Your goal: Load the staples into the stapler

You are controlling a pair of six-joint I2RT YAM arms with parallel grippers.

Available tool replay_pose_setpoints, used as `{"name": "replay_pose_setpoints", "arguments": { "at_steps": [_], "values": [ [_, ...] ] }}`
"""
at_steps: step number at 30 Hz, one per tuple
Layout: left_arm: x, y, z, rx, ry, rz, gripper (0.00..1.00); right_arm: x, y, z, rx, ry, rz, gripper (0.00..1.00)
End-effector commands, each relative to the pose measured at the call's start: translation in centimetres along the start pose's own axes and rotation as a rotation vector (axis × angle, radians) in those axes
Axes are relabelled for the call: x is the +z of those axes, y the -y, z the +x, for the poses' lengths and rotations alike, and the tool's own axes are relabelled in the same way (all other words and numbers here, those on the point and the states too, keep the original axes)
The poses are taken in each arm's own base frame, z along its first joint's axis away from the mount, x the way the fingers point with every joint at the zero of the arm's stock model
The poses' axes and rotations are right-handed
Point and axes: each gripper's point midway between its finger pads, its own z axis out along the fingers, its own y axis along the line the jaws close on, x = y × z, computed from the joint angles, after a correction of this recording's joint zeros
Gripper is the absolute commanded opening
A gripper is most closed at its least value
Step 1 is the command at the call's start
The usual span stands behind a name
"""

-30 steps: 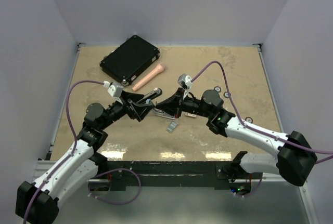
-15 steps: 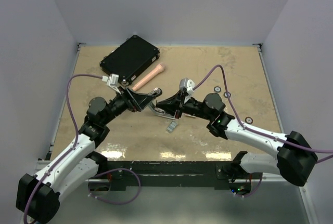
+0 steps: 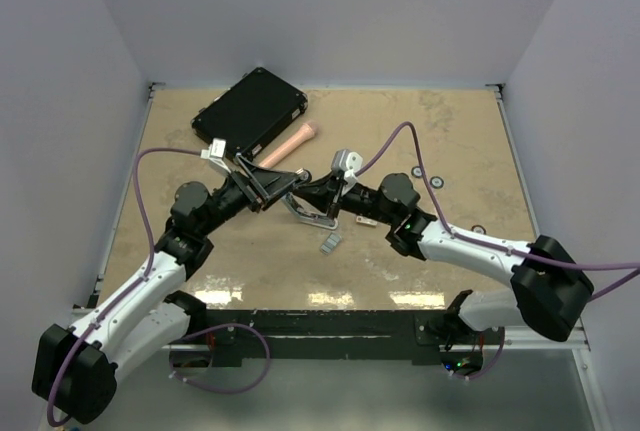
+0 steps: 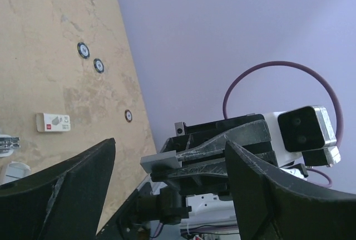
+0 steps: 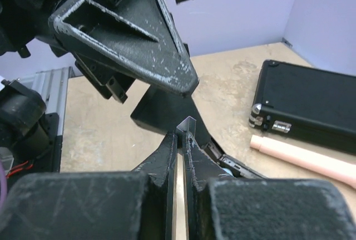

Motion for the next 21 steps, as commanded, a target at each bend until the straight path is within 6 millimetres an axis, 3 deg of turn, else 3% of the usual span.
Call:
{"name": "replay_pose_setpoints", "arguments": {
  "at_steps": [1, 7, 17, 21],
  "values": [
    [0.1, 3.4, -0.5, -0.067, -0.002, 0.090, 0.80, 1.0, 0.3, -4.5, -0.096, 0.124, 0.005, 0.02],
    [0.0, 3.7, -0.1, -0.082, -0.019, 0.121, 0.68, 1.3, 0.3, -4.5, -0.098, 0.128, 0.000, 0.02],
    [0.1, 4.4, 0.3, -0.091, -0.037, 0.153, 0.60, 1.5, 0.3, -4.0, -0.093, 0.122, -0.001, 0.02],
    [0.0, 4.4, 0.2, -0.090, -0.030, 0.153, 0.53, 1.6, 0.3, -3.8, -0.089, 0.117, -0.002, 0.02]
  ]
}}
